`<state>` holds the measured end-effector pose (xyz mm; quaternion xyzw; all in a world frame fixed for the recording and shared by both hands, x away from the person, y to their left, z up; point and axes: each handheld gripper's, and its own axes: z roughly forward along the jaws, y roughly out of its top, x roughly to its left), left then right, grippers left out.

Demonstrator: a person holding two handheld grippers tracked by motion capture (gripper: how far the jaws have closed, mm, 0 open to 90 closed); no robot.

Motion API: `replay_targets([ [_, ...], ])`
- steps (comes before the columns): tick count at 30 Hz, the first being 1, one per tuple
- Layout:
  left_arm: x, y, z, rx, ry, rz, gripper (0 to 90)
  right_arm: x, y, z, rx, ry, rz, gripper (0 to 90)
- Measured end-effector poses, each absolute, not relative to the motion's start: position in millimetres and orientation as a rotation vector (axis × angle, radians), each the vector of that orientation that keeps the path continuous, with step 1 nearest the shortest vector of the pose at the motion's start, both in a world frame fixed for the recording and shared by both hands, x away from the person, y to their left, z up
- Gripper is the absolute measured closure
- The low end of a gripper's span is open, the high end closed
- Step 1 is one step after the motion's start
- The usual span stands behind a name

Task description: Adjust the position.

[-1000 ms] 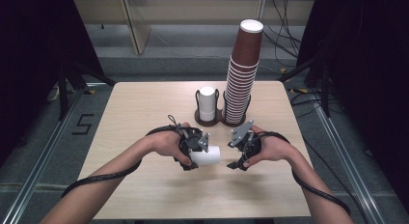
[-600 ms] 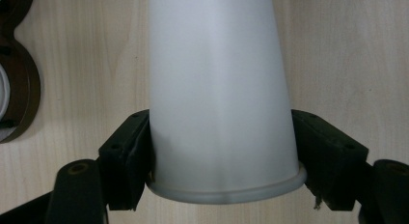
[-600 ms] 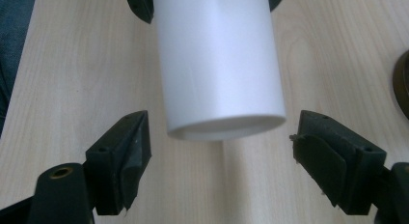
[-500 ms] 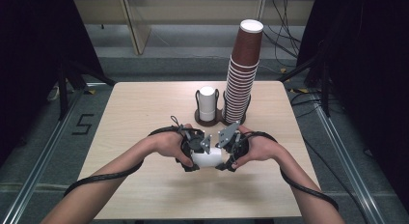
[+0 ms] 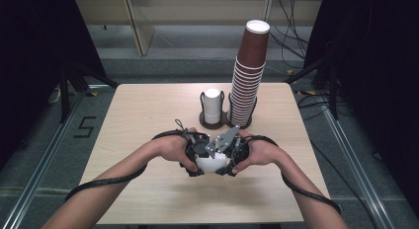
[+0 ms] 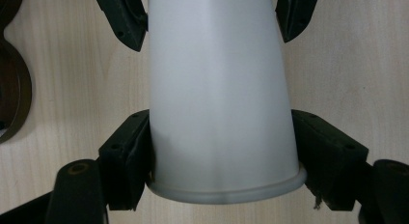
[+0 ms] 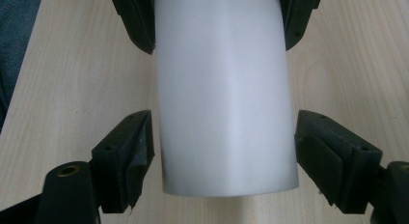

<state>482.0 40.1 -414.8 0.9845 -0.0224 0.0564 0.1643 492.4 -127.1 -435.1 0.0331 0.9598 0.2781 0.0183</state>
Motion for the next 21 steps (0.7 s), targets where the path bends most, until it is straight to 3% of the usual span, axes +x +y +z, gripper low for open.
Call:
replay_targets([
  [3,482,40,-415,2.798,-0.059,0.149,26.6,485,-128,-433,0.253,3.023,0.806,25.1],
  [5,484,40,-413,2.825,-0.104,0.160,26.7,492,-127,-437,0.096,2.987,0.879,27.5],
  [10,485,39,-412,2.822,-0.132,0.184,26.7,492,-127,-437,0.097,2.988,0.895,30.8],
  [11,481,40,-413,2.818,-0.054,0.144,26.7,494,-126,-439,0.001,2.979,0.937,33.1],
  [15,480,39,-413,2.820,-0.061,0.142,26.7,493,-126,-440,-0.013,2.983,0.938,33.7],
  [16,473,40,-416,2.790,0.085,0.110,26.7,493,-126,-440,-0.019,2.982,0.940,33.8],
  [17,480,39,-413,2.820,-0.057,0.142,26.7,494,-126,-440,-0.033,2.972,0.937,33.8],
  [18,474,39,-416,2.792,0.061,0.114,26.7,494,-127,-440,-0.030,2.972,0.938,33.9],
  [20,479,39,-414,2.818,-0.029,0.134,26.7,495,-126,-440,-0.056,2.967,0.950,33.9],
  [21,477,39,-414,2.814,0.013,0.127,26.6,495,-126,-440,-0.056,2.968,0.951,34.0],
])
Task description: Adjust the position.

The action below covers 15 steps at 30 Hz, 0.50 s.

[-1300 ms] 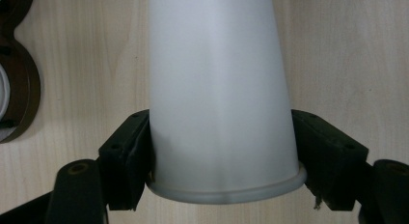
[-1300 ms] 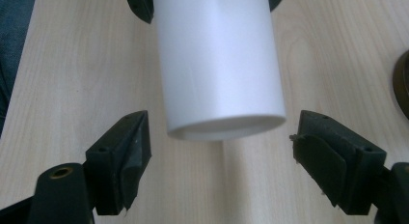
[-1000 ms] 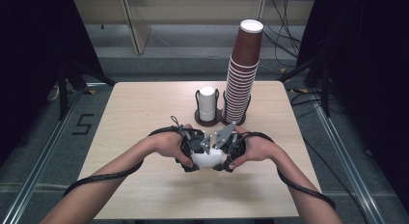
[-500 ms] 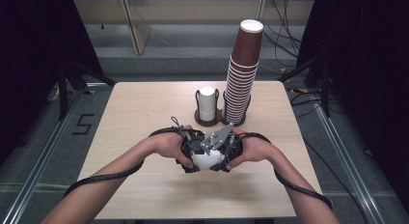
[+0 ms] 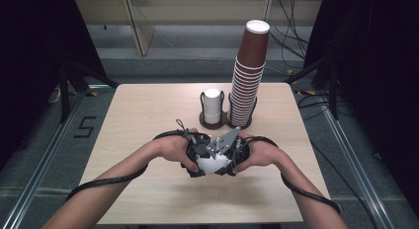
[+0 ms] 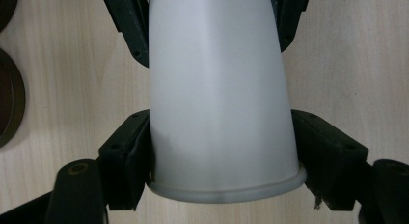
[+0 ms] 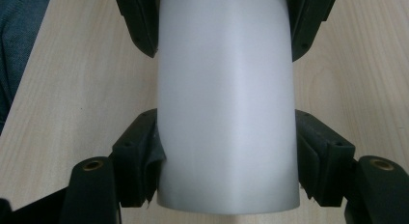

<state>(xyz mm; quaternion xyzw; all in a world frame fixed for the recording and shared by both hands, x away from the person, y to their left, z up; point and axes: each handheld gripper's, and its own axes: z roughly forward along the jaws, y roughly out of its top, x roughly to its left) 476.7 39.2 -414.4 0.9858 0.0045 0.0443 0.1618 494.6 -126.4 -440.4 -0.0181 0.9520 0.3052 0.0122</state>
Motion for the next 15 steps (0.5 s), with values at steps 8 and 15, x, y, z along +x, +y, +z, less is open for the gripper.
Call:
replay_targets([
  [8,483,40,-414,2.802,-0.110,0.156,20.9,493,-129,-441,-0.039,2.960,0.953,32.7],
  [15,484,51,-410,2.733,-0.054,0.213,14.2,494,-139,-441,-0.032,2.912,0.987,32.5],
])
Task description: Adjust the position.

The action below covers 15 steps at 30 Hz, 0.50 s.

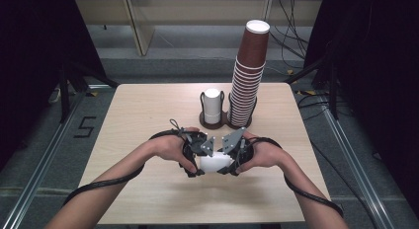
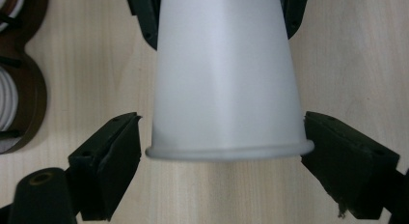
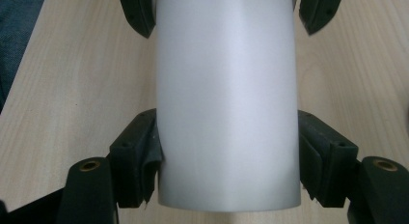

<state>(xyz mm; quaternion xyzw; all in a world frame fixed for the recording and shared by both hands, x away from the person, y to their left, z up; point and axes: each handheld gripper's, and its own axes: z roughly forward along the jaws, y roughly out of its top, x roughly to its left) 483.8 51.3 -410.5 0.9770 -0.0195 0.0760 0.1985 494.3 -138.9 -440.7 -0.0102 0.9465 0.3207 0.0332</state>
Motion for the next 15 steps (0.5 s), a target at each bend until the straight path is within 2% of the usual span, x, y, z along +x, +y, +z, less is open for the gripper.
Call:
replay_targets([
  [3,485,57,-410,2.698,-0.016,0.228,14.0,498,-144,-441,-0.077,2.866,1.012,32.5],
  [9,488,69,-408,2.628,0.061,0.244,13.8,490,-162,-444,0.179,2.842,1.083,32.5],
  [10,489,71,-408,2.616,0.079,0.244,13.9,494,-164,-445,0.112,2.803,1.104,32.4],
  [15,492,80,-407,2.532,0.185,0.250,14.0,495,-179,-450,0.231,2.716,1.167,32.3],
])
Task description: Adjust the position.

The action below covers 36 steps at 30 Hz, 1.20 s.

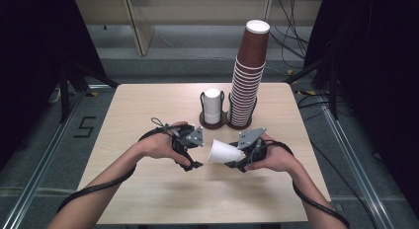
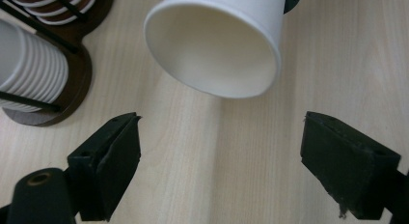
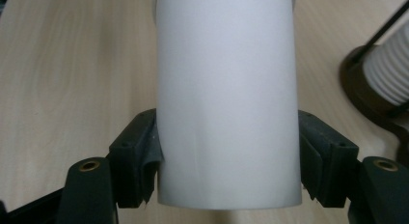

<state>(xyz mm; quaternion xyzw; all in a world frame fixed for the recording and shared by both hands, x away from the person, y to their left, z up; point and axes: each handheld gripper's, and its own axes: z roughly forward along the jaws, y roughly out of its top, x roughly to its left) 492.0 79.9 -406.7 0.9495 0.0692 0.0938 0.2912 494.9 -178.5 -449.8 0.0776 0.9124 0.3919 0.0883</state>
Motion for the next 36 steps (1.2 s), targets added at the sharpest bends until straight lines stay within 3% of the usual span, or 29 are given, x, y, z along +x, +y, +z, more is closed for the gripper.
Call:
replay_targets([
  [14,499,89,-413,2.220,0.412,0.173,14.1,493,-199,-451,0.442,2.366,1.400,32.3],
  [22,500,85,-414,2.228,0.412,0.175,13.1,488,-193,-457,0.411,2.397,1.400,32.2],
  [31,499,74,-417,2.268,0.328,0.198,0.4,484,-187,-458,0.392,2.425,1.412,32.3],
  [36,501,68,-417,2.281,0.303,0.214,0.0,483,-185,-458,0.367,2.434,1.410,32.3],
])
